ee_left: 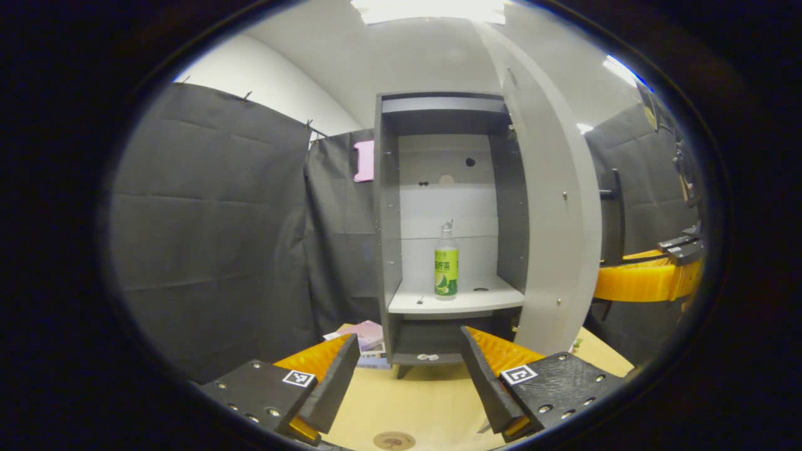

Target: Open the cabinet door with the right hand, grasp the bottle in the cabinet with the left hand and place it on the coaster, then close the cabinet door with the right hand.

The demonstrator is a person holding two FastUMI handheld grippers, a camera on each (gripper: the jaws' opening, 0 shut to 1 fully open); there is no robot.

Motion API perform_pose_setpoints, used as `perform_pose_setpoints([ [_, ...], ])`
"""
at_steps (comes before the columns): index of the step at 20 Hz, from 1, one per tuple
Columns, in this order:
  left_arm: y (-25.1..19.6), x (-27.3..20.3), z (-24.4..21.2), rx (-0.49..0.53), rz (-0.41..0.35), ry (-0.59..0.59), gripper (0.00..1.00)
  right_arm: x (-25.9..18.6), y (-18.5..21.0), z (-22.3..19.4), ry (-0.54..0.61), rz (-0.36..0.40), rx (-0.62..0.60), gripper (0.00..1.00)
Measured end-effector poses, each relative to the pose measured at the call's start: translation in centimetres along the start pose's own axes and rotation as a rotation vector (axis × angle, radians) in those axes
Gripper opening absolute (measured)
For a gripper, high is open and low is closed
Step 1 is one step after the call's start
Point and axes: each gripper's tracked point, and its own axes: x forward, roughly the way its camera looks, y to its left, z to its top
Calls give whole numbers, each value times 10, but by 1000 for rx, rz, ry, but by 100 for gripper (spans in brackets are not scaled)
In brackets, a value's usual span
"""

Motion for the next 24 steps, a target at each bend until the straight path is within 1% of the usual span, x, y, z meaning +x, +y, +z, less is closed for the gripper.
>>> perform_pose_setpoints([
  [1, -7, 2, 1, 4, -7, 1, 95, -5, -2, 0, 3, -14, -2, 20],
  [2, -15, 5, 2, 9, -13, 3, 91, -9, -5, 0, 6, -25, -3, 21],
  [6, -43, 14, 14, 15, -48, -24, 91, -25, -20, -5, 0, -71, 12, 20],
  [9, -58, 24, 12, 20, -73, -33, 91, -41, -35, -8, -4, -117, 19, 20],
  [13, -69, 47, 9, -10, -77, -26, 91, -51, -57, -9, 0, -180, 11, 20],
  [14, -69, 55, 9, -13, -80, -24, 83, -54, -61, -10, 3, -201, 9, 20],
  [15, -69, 65, 10, -12, -88, -27, 83, -57, -66, -11, 3, -225, 9, 19],
  [16, -69, 77, 10, -7, -99, -31, 99, -56, -74, -12, 4, -253, 13, 19],
  [17, -68, 90, 8, 1, -107, -34, 99, -58, -78, -13, 6, -283, 21, 19],
  [18, -65, 104, 8, 4, -111, -35, 91, -57, -83, -13, 5, -312, 28, 19],
  [19, -63, 118, 7, 0, -121, -36, 99, -58, -87, -15, 9, -341, 32, 19],
  [22, -62, 165, 5, -8, -152, -44, 99, -63, -92, -16, 12, -417, 43, 18],
  [23, -63, 184, -1, -17, -170, -35, 91, -64, -96, -17, 10, -439, 53, 15],
  [24, -66, 203, -6, -37, -195, -25, 91, -68, -101, -19, 11, -474, 69, 14],
])
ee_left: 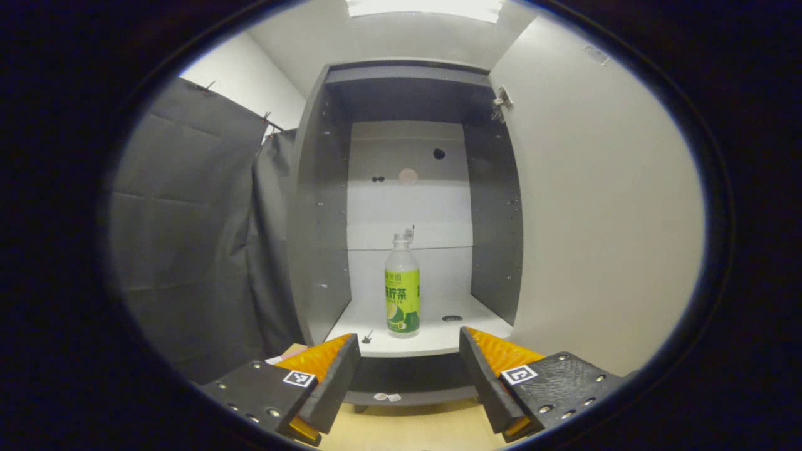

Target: Open the cabinet door with the right hand, grasp the bottle in the cabinet with the left hand and place it on the coaster, then close the cabinet door with the right hand.

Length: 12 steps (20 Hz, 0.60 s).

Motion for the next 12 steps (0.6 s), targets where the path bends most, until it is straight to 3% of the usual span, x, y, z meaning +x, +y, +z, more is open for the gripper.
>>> perform_pose_setpoints([
  [2, 6, 29, 1, -6, -24, -12, 91, 0, -9, -3, 3, -54, 51, 16],
  [4, 13, 54, 6, 30, -29, -30, 91, 0, -16, -3, -1, -100, 99, 29],
  [7, 14, 89, -2, 50, -54, -40, 91, -3, -24, -5, -5, -148, 109, 59],
  [9, 5, 110, -14, 24, -88, -12, 91, -6, -25, -6, 8, -151, 114, 71],
  [10, 5, 119, -17, 14, -87, -7, 87, -13, -26, -5, 6, -157, 99, 72],
  [12, 9, 132, -18, 0, -85, -12, 83, -32, -28, -1, -16, -154, 44, 84],
])
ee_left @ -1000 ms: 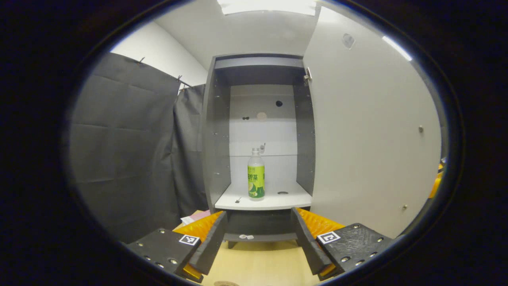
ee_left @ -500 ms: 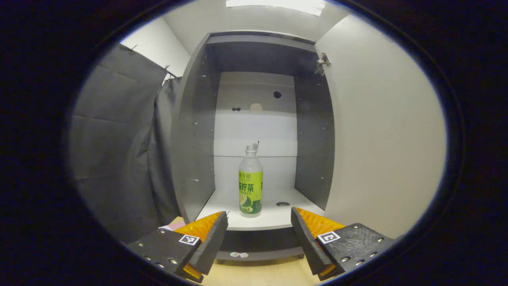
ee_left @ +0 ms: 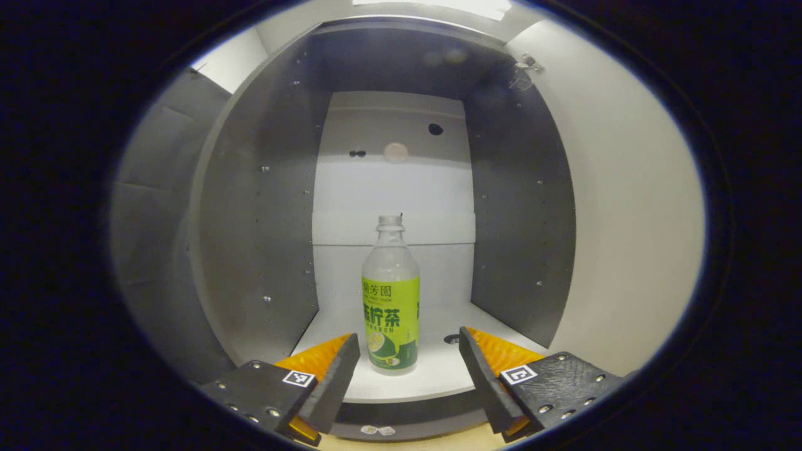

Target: Open the cabinet door with the right hand, grasp the bottle in the cabinet with the left hand and place it on the coaster, then close the cabinet door with the right hand.

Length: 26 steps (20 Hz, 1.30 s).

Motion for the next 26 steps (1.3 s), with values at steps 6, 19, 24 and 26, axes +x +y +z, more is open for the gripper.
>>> perform_pose_setpoints([
  [6, 12, 32, 8, 25, 20, -35, 91, -28, -28, -35, 64, -113, -26, 94],
  [19, 25, 75, 12, -8, 44, -56, 67, -22, -90, -75, 160, -400, -4, 94],
  [24, 24, 25, 43, 27, 60, -115, 67, -11, -118, -78, 146, -445, -90, 94],
  [26, 27, -2, 62, 41, 90, -135, 75, 4, -117, -77, 122, -373, -72, 95],
])
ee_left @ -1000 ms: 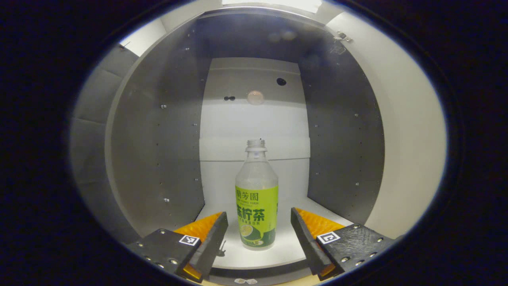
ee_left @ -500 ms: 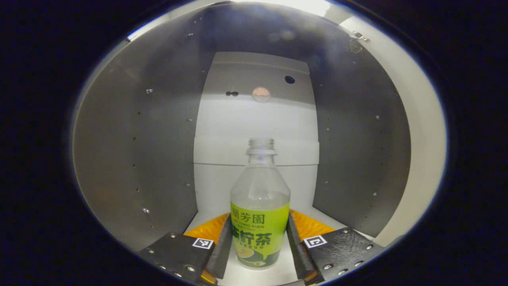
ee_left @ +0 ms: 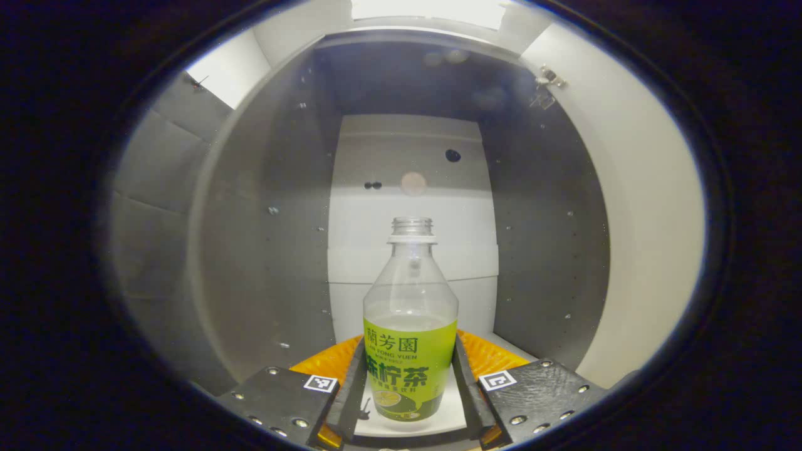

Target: Open the cabinet door with the right hand, grasp the bottle in the cabinet with the left hand and place it on the coaster, then close the cabinet door with the right hand.

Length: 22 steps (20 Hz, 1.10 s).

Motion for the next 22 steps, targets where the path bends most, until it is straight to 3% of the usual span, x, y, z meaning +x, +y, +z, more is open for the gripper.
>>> perform_pose_setpoints([
  [3, 18, -44, 20, 35, 74, -7, 75, 19, 0, -1, 15, 95, -5, 95],
  [9, 69, -160, 44, 141, 294, -16, 74, 58, 12, -21, 82, 305, -7, 95],
  [11, 84, -208, 46, 173, 365, -21, 68, 71, 17, -34, 114, 341, 8, 95],
  [14, 100, -274, 33, 206, 466, -11, 59, 93, 15, -31, 59, 302, 3, 95],
  [15, 101, -292, 21, 222, 488, 4, 75, 97, 15, -24, 29, 286, 10, 95],
  [16, 101, -310, 8, 231, 502, 24, 58, 99, 19, -18, -3, 273, 19, 95],
  [17, 99, -328, -6, 234, 509, 35, 58, 100, 21, -14, -31, 255, 11, 95],
  [19, 87, -358, -39, 223, 505, 44, 70, 108, 18, -6, -96, 181, -45, 96],
  [20, 80, -370, -59, 213, 499, 47, 75, 109, 25, -4, -123, 172, -74, 94],
  [22, 69, -391, -104, 225, 498, 56, 75, 111, 44, -6, -156, 201, -97, 96],
])
